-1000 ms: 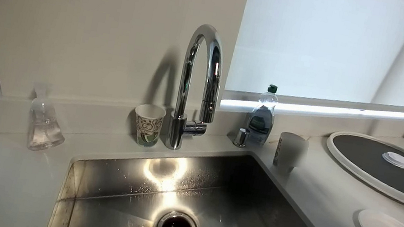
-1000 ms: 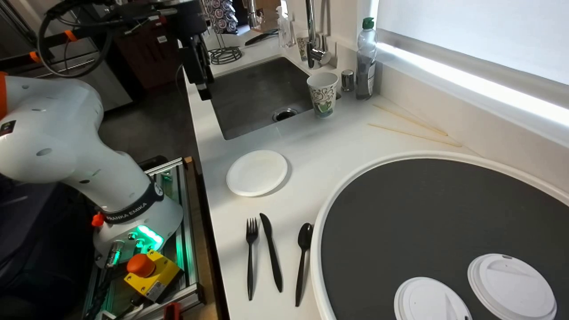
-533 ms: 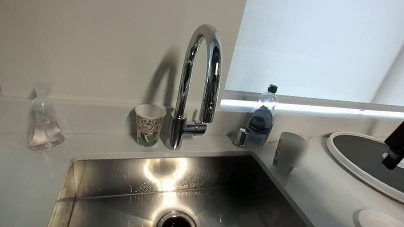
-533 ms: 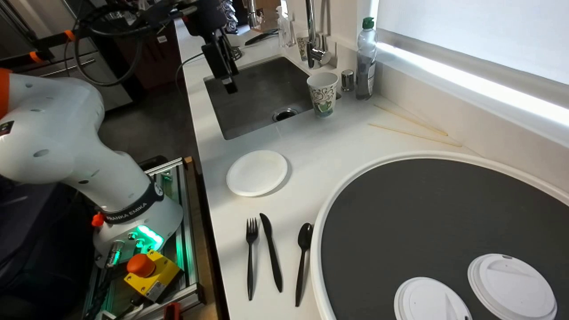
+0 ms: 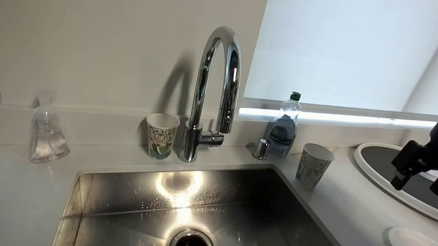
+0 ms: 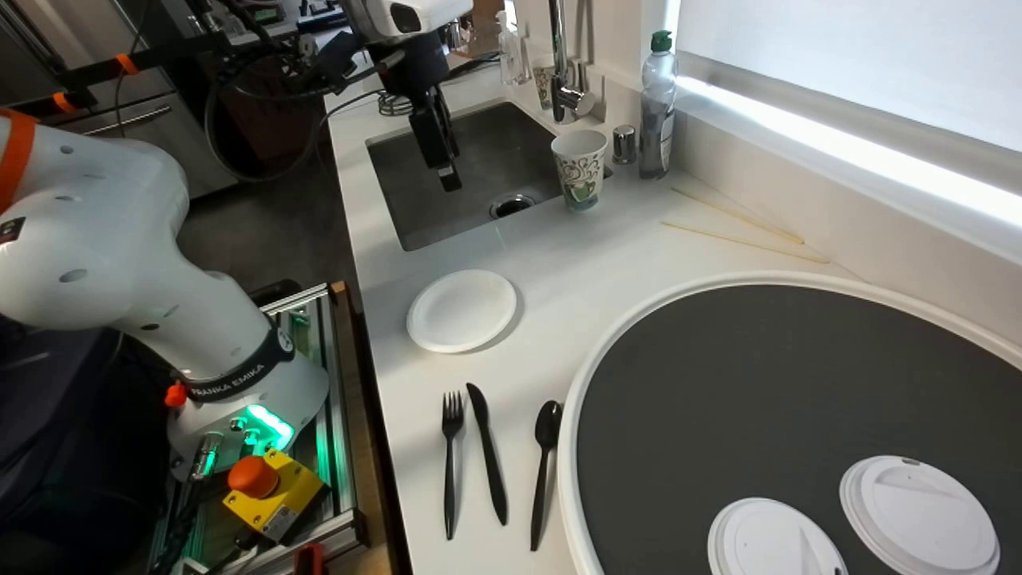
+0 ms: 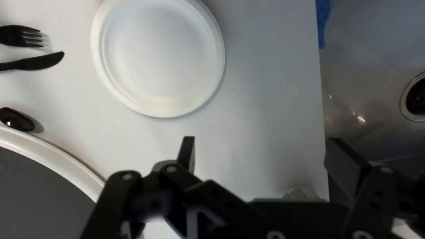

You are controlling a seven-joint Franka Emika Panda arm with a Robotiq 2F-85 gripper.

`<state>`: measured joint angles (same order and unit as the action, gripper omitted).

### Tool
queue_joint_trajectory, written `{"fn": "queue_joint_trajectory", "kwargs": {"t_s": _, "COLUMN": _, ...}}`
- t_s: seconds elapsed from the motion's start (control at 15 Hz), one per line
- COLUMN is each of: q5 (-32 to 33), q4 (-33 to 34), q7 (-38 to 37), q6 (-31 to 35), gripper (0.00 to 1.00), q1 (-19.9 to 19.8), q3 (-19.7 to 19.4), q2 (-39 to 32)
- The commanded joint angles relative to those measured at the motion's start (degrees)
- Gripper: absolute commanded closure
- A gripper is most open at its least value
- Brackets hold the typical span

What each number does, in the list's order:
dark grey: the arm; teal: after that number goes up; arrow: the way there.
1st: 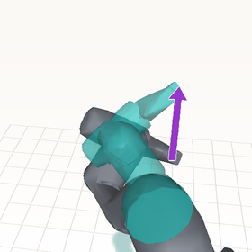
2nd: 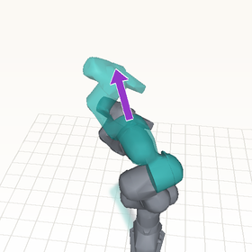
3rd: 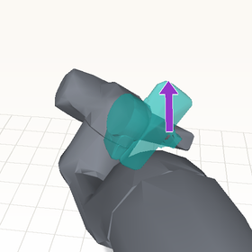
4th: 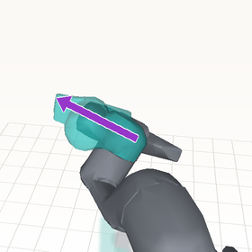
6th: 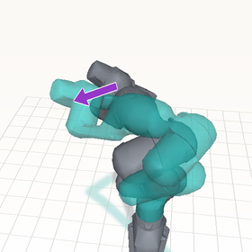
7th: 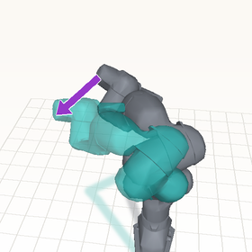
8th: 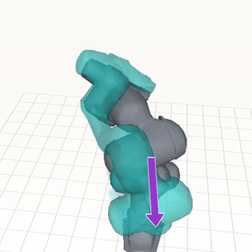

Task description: Move the white plate on the counter backwards then place one coffee cup on the plate.

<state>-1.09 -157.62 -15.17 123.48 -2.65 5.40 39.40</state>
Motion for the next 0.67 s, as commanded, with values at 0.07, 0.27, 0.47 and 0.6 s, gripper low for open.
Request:
{"fn": "queue_joint_trajectory", "kwargs": {"t_s": 0.07, "q5": 1.52, "q4": 0.11, "q7": 0.04, "q6": 1.40, "gripper": 0.00, "q1": -1.20, "q3": -0.27, "q2": -4.17}}
{"fn": "queue_joint_trajectory", "kwargs": {"t_s": 0.27, "q5": 1.46, "q4": 0.10, "q7": -0.22, "q6": 0.51, "gripper": 0.00, "q1": -1.93, "q3": -1.06, "q2": -5.39}}
{"fn": "queue_joint_trajectory", "kwargs": {"t_s": 0.47, "q5": 1.03, "q4": 0.09, "q7": -0.12, "q6": 0.17, "gripper": 0.00, "q1": -1.55, "q3": -1.11, "q2": -4.70}}
{"fn": "queue_joint_trajectory", "kwargs": {"t_s": 0.6, "q5": 1.02, "q4": 0.09, "q7": -0.11, "q6": 0.18, "gripper": 0.00, "q1": -1.57, "q3": -1.19, "q2": -4.92}}
